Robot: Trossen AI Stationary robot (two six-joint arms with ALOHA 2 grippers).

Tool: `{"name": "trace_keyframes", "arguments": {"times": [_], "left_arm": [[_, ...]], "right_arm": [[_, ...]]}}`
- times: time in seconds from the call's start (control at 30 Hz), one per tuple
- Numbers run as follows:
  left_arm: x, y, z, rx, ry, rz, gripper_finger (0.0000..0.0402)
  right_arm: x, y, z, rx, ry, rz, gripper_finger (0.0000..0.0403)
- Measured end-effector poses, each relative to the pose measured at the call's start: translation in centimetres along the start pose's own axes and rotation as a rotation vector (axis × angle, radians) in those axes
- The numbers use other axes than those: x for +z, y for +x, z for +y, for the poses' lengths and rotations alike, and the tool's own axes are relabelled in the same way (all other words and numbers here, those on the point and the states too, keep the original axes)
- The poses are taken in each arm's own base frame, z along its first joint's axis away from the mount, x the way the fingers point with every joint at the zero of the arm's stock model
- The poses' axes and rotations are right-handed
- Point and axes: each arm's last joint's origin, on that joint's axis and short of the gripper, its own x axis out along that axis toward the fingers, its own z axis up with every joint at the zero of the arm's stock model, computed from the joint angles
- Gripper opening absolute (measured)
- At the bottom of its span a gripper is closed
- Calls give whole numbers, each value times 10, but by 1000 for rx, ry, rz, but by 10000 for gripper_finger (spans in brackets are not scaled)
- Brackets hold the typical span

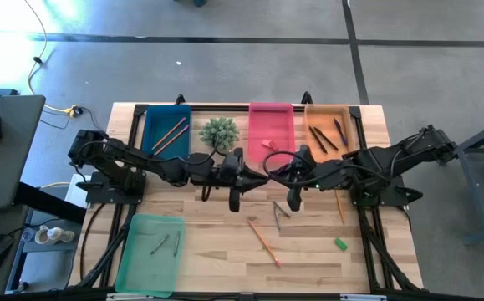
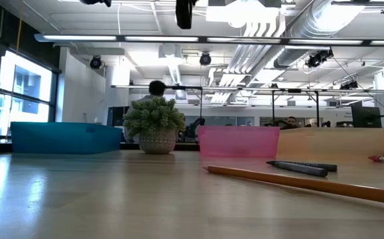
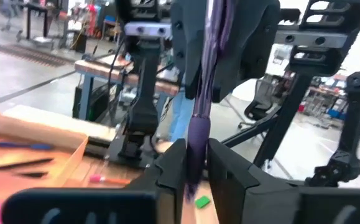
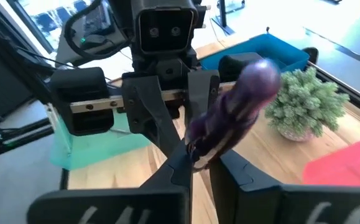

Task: Sort crayons/erasers/pens/pencils in bins
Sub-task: Put the purple pen into the orange bin

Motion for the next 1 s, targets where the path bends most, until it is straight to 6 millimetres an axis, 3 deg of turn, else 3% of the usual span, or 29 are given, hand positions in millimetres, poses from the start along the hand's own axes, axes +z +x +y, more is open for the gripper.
{"name": "trace_keyframes", "arguments": {"times": [0.4,0.73,1.0], "left_arm": [[-5,0,29,107,16,106,158],[0,-1,62,202,69,127,159],[0,-4,79,253,105,165,159]], "right_arm": [[-16,-2,-13,-180,33,113,12],[-23,0,-50,-421,-41,265,12],[-14,7,-87,-521,-121,366,12]]}}
